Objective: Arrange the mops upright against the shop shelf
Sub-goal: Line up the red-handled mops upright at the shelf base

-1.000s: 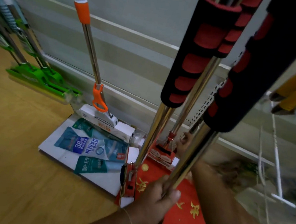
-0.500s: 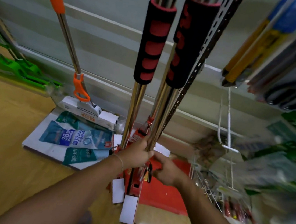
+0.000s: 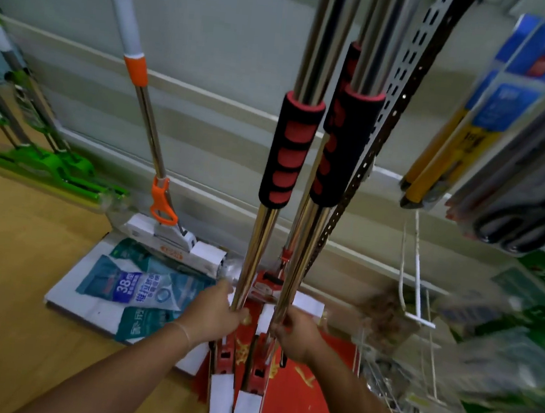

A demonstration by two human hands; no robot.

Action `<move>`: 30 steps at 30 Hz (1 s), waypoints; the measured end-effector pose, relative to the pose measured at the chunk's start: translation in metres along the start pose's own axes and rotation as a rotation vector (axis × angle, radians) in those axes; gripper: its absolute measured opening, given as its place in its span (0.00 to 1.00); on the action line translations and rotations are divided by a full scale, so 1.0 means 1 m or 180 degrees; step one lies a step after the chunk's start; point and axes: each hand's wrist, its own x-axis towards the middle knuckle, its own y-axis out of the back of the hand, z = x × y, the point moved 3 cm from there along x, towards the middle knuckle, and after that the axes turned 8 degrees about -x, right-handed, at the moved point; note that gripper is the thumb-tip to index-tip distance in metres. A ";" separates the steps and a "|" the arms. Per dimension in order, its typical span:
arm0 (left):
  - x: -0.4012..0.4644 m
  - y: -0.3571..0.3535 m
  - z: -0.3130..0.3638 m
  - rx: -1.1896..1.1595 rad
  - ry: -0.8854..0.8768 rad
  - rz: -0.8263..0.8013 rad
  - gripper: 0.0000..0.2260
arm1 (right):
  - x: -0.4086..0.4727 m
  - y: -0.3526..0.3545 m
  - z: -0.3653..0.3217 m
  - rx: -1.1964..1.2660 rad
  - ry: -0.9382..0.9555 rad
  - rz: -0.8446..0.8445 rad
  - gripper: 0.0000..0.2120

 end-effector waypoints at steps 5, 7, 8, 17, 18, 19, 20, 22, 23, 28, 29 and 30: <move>0.003 0.010 0.041 -0.0382 -0.0579 -0.0191 0.09 | 0.001 -0.002 -0.002 0.0158 -0.0071 -0.0122 0.12; 0.004 0.012 0.042 -0.0518 -0.0514 -0.0216 0.06 | 0.001 -0.006 -0.002 0.0375 -0.0206 -0.0250 0.14; 0.005 0.012 0.039 -0.0567 -0.0435 -0.0259 0.06 | 0.002 -0.008 -0.001 0.0463 -0.0236 -0.0317 0.13; 0.003 0.007 0.017 -0.0566 -0.0134 -0.0870 0.11 | 0.000 -0.015 0.012 0.0354 -0.0194 -0.0503 0.16; 0.001 0.006 0.012 -0.0569 -0.0081 -0.0923 0.11 | -0.002 -0.017 0.012 0.0317 -0.0185 -0.0503 0.15; 0.000 0.004 0.006 -0.0511 -0.0050 -0.0982 0.10 | -0.003 -0.019 0.014 0.0233 -0.0169 -0.0494 0.15; -0.002 0.002 0.000 -0.0401 -0.0044 -0.1045 0.10 | -0.003 -0.020 0.016 0.0146 -0.0166 -0.0489 0.16; -0.007 -0.002 -0.012 -0.0218 -0.0093 -0.1114 0.09 | -0.004 -0.022 0.019 -0.0046 -0.0101 -0.0514 0.17; -0.009 -0.005 -0.017 -0.0230 -0.0157 -0.1094 0.07 | -0.004 -0.022 0.018 -0.0129 -0.0050 -0.0543 0.17; -0.020 -0.024 -0.024 -0.0664 -0.0243 -0.0802 0.09 | -0.002 -0.026 0.019 -0.0280 0.0202 -0.0496 0.19; -0.020 -0.026 -0.026 -0.0691 -0.0248 -0.0767 0.08 | -0.001 -0.027 0.019 -0.0319 0.0226 -0.0436 0.18; -0.021 -0.027 -0.026 -0.0648 -0.0289 -0.0748 0.07 | -0.001 -0.029 0.020 -0.0338 0.0229 -0.0383 0.18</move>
